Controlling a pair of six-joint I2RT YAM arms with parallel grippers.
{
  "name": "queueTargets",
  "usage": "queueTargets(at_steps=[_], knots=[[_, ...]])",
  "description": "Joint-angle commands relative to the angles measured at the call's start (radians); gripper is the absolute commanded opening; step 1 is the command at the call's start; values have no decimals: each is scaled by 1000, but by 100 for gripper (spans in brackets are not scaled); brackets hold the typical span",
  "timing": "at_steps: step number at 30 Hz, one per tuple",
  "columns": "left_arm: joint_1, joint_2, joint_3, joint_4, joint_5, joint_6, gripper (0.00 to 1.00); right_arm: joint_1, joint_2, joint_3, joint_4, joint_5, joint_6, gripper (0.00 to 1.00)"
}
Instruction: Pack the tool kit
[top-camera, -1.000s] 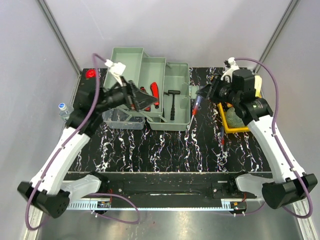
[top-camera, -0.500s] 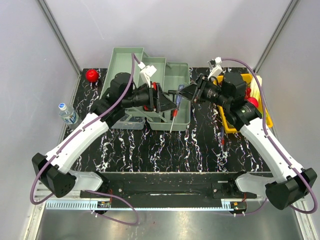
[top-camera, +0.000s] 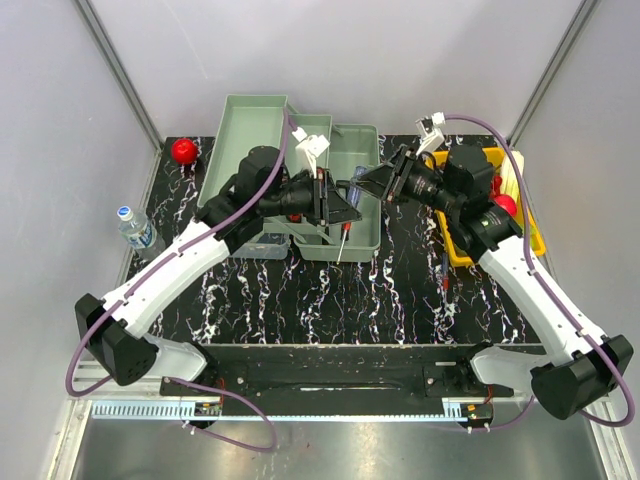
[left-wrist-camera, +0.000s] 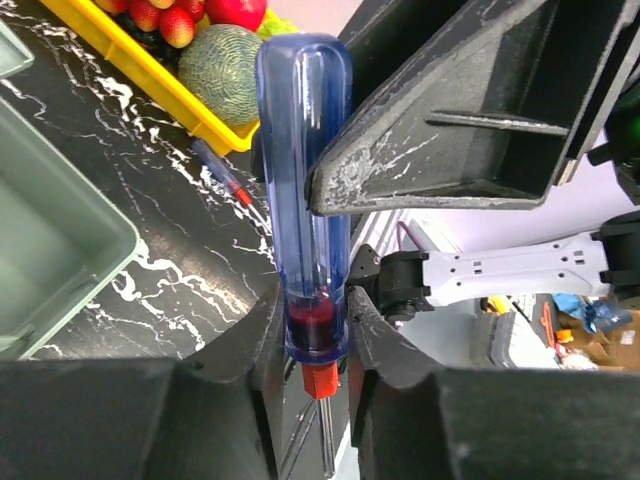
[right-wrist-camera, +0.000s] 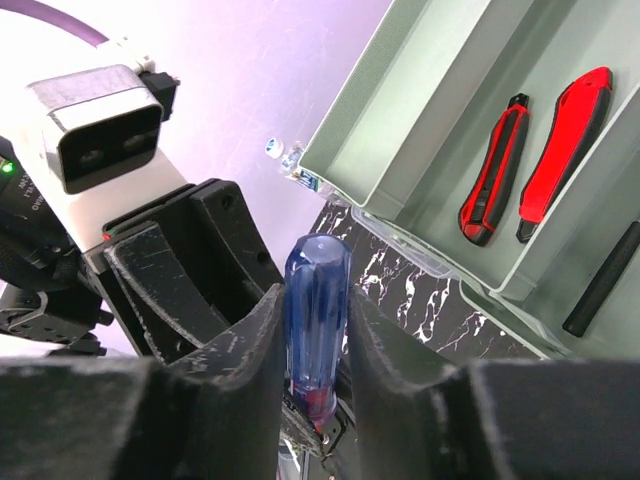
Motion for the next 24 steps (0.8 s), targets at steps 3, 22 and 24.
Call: queueTargets(at_steps=[3,22,24], knots=[[0,-28,72,-94,-214,68,0,8,-43,-36,-4,91,-11,79],[479,251,478,-577,-381,373,0,7,-109,-203,-510,861,13,93],[486,333,572,-628,-398,405,0,8,-118,-231,-532,866,26,92]])
